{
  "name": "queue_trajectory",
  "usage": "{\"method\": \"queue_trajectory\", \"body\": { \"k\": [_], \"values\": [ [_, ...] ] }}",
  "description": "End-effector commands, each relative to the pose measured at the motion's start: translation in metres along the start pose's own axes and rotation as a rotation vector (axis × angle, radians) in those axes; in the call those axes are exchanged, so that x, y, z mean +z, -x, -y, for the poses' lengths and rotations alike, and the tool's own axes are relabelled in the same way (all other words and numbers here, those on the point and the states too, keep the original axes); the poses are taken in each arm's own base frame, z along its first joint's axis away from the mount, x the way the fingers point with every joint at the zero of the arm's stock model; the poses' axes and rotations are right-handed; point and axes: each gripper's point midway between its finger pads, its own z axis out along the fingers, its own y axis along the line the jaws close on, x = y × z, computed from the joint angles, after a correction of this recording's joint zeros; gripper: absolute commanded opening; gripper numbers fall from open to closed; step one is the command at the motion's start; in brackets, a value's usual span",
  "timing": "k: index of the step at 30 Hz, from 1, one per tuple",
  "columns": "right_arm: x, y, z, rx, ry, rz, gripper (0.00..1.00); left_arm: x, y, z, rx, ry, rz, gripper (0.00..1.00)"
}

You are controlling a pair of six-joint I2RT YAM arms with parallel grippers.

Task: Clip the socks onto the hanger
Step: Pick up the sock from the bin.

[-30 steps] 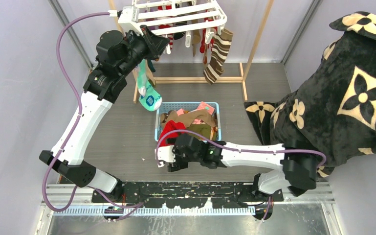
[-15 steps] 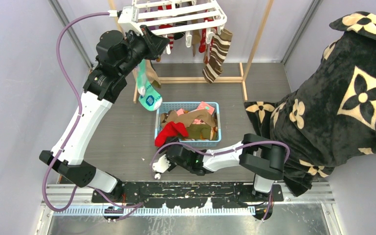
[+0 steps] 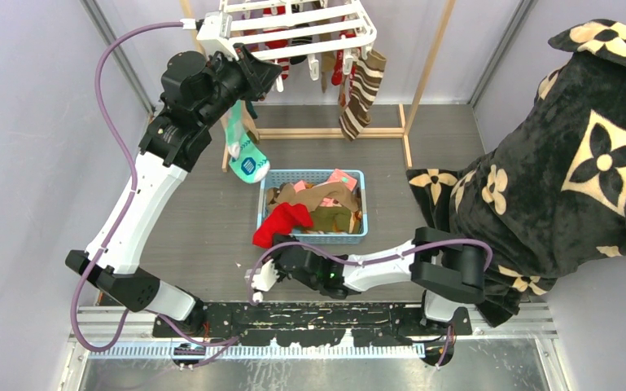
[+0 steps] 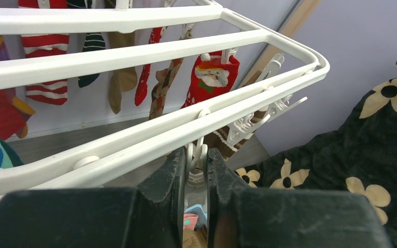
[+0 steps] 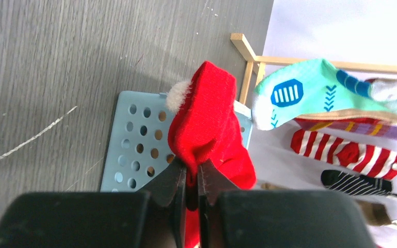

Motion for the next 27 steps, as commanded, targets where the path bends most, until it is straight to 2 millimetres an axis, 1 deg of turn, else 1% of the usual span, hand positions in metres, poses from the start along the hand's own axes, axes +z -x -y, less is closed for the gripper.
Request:
{"method": "queue_trajectory", "body": {
  "k": [1,3,5,8,11,13,14,17,21,27],
  "values": [
    [-0.024,0.020,0.039,0.173,-0.072,0.081,0.08,-0.014,0.022,0.008,-0.002,-0.019,0.058,0.02],
    [-0.032,0.026,0.049,0.271,-0.067,0.107,0.02,-0.014,0.022,0.008,-0.002,-0.021,0.056,0.02],
    [-0.039,0.030,0.060,0.376,-0.071,0.127,0.01,-0.014,0.022,0.008,-0.002,-0.019,0.056,0.02],
    [-0.050,0.028,0.078,0.524,-0.083,0.161,0.01,-0.015,0.024,0.009,-0.003,-0.022,0.059,0.02],
    [-0.062,0.018,0.098,0.716,-0.101,0.197,0.01,-0.014,0.022,0.008,-0.002,-0.021,0.056,0.01],
    [-0.069,0.007,0.114,0.888,-0.103,0.236,0.01,-0.015,0.023,0.009,-0.002,-0.022,0.057,0.02],
    [-0.073,0.004,0.120,0.991,-0.090,0.274,0.01,-0.015,0.023,0.009,-0.002,-0.022,0.057,0.01],
    [-0.086,-0.007,0.141,1.166,-0.077,0.358,0.01,-0.015,0.022,0.008,0.000,-0.021,0.054,0.01],
    [-0.097,-0.018,0.165,1.318,-0.066,0.449,0.01,-0.014,0.020,0.008,0.000,-0.021,0.049,0.01],
    [-0.106,-0.032,0.202,1.429,-0.105,0.548,0.01,-0.014,0.016,0.008,0.001,-0.027,0.039,0.01]
  ]
}}
